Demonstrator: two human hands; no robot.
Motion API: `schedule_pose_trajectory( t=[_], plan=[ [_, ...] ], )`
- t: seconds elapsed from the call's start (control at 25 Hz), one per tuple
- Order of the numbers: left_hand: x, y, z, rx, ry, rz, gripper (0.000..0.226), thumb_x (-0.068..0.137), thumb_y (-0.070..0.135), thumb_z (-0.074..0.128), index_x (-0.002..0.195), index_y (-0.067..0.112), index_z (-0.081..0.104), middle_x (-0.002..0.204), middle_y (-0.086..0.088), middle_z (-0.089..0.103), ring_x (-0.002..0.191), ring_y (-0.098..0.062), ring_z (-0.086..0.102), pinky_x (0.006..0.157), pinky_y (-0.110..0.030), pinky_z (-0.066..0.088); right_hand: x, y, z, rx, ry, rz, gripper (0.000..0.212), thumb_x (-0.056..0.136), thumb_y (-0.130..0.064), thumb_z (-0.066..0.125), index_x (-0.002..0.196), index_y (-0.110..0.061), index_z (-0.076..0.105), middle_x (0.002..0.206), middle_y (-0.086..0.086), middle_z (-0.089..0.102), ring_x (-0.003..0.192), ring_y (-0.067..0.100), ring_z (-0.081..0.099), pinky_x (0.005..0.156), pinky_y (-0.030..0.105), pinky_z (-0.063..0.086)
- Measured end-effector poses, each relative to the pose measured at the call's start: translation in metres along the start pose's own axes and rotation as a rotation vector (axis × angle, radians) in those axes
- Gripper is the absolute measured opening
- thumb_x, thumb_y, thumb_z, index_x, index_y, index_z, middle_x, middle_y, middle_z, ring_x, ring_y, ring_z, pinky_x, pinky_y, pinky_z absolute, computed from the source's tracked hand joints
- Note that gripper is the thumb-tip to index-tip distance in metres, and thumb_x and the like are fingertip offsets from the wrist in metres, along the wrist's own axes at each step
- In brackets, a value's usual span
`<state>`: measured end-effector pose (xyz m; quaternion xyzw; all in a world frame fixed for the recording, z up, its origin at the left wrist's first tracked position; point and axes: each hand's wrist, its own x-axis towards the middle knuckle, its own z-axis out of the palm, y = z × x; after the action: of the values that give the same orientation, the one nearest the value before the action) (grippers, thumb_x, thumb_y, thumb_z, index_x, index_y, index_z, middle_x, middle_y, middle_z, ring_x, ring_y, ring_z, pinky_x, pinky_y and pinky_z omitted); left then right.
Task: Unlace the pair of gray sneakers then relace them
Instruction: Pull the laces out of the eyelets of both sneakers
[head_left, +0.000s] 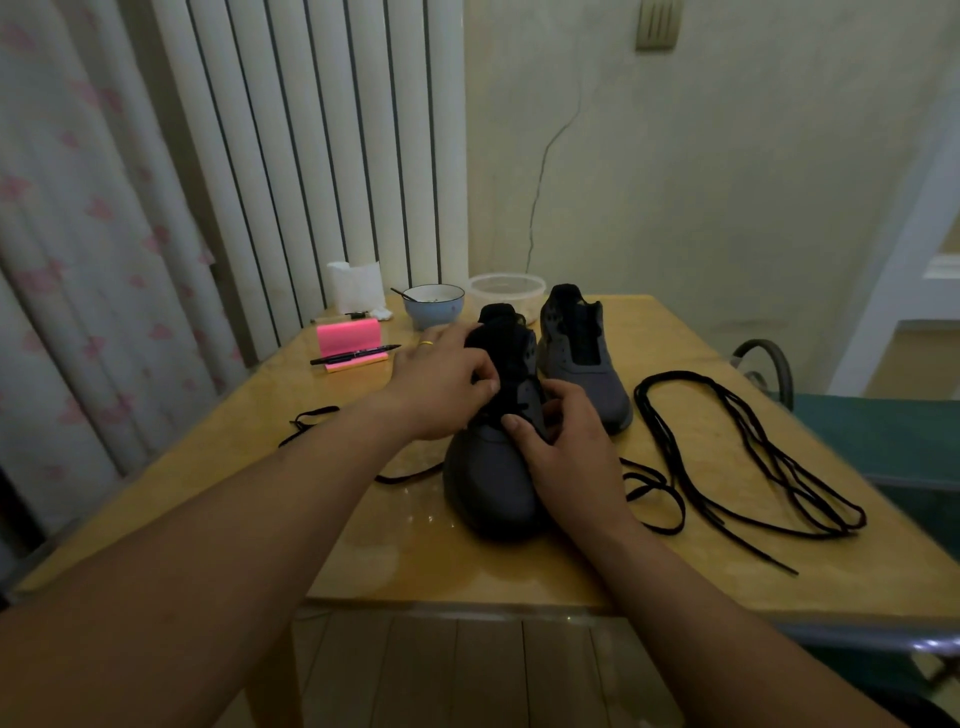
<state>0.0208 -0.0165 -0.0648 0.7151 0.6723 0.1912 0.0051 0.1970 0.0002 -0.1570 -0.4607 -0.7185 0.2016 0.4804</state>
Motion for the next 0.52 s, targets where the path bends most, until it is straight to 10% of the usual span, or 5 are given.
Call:
schedule_pose_trajectory(
  t=[0.2, 0.52],
  plan=[
    [0.016, 0.004, -0.009, -0.073, -0.134, -0.011, 0.008, 0.095, 0.038, 0.072, 0.088, 0.037, 0.068, 0.150, 0.001, 0.040, 0.141, -0.030, 0.033, 0.116, -0.059, 0.035, 0.000, 0.000, -0.001, 0.011, 0.002, -0.004, 0.060, 0.093, -0.053, 0.070, 0.143, -0.029, 0.047, 0.128, -0.007, 0.060, 0.115, 0.011, 0.061, 0.089, 0.043, 0.059],
    [-0.003, -0.019, -0.004, -0.539, -0.060, 0.020, 0.009, 0.103, 0.024, 0.064, 0.099, 0.017, 0.067, 0.141, 0.006, 0.041, 0.129, -0.015, 0.047, 0.100, -0.020, 0.044, 0.000, -0.002, -0.005, 0.062, -0.063, 0.076, 0.063, 0.093, -0.055, 0.071, 0.144, -0.029, 0.045, 0.110, -0.017, 0.061, 0.100, 0.006, 0.063, 0.078, 0.031, 0.055]
  ],
)
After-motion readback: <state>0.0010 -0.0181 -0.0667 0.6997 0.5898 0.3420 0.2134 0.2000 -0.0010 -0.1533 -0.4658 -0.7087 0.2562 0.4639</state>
